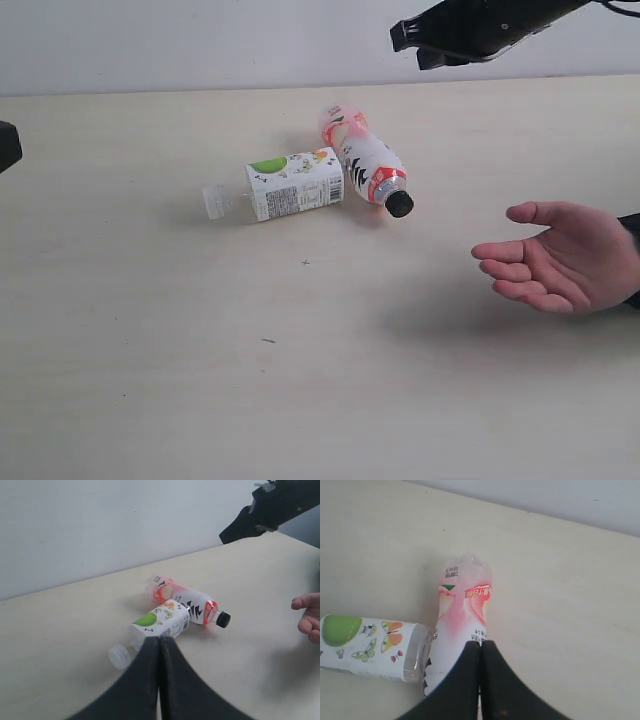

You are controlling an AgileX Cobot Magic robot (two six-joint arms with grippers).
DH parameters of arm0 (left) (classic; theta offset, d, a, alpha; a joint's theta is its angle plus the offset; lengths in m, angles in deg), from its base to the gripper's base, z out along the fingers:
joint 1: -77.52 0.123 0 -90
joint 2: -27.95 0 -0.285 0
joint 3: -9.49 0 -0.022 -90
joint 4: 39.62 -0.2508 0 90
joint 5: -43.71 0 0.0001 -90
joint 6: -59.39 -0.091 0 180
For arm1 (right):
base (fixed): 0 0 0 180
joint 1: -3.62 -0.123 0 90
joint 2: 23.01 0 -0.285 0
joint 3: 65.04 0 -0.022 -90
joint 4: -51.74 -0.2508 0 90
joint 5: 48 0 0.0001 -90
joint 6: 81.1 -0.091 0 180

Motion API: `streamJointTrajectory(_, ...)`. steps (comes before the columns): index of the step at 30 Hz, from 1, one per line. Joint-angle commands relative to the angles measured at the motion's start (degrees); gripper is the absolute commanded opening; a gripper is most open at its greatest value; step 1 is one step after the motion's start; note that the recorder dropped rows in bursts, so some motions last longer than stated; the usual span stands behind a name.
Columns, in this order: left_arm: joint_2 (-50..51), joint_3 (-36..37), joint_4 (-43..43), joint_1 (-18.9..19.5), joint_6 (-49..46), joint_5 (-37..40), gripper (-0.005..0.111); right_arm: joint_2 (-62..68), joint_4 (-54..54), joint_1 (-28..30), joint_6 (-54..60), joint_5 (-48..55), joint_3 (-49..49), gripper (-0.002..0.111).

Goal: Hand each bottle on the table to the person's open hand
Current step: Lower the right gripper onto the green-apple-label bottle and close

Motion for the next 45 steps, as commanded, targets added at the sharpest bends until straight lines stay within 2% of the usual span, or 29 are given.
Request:
streamJointTrajectory(1,-0.28,0.19,-0.21,0.10,-0.12,-0.33,0.001,4.64,-0.25,0.15,1.10,4.01,-5.52,0.000)
streamJointTrajectory(6,-0.28,0.19,-0.21,0.10,-0.12,-0.33,0.001,9.01,-0.25,-0.01,1.10,13.50,-12.65,0.000)
streamJointTrajectory(9,-0.28,0.19,-0.21,0.10,-0.12,-0.33,0.001,10.87,0.28,-1.28,5.89,18.63,-15.99,0.000)
streamJointTrajectory(13,-0.28,0.19,-0.21,0.10,-0.12,-0.33,0.001,12.04,0.28,-5.48,20.85,23.80,-18.91,0.000)
streamJointTrajectory(19,-0.28,0.19,-0.21,0.10,-0.12,-0.33,0.001,12.43,0.75,-12.88,49.17,23.75,-19.18,0.003)
streamJointTrajectory(22,-0.28,0.19,-0.21,0.10,-0.12,-0.33,0.001,12.85,0.94,-15.17,56.51,22.38,-19.18,0.011)
streamJointTrajectory(26,-0.28,0.19,-0.21,0.10,-0.12,-0.33,0.001,13.68,3.42,-16.09,57.96,20.80,-19.18,0.023)
streamJointTrajectory(28,-0.28,0.19,-0.21,0.10,-0.12,-0.33,0.001,14.07,6.61,-16.09,58.06,20.55,-19.18,0.034)
streamJointTrajectory(33,-0.28,0.19,-0.21,0.10,-0.12,-0.33,0.001,16.12,11.79,-16.09,60.66,19.28,-19.18,0.075)
streamJointTrajectory(36,-0.28,0.19,-0.21,0.10,-0.12,-0.33,0.001,17.79,11.87,-16.09,61.97,15.25,-19.18,0.092)
streamJointTrajectory(39,-0.28,0.19,-0.21,0.10,-0.12,-0.33,0.001,19.67,11.87,-16.09,61.87,10.02,-19.18,0.099)
streamJointTrajectory(45,-0.28,0.19,-0.21,0.10,-0.12,-0.33,0.001,22.86,11.83,-16.09,61.87,5.15,-19.18,0.100)
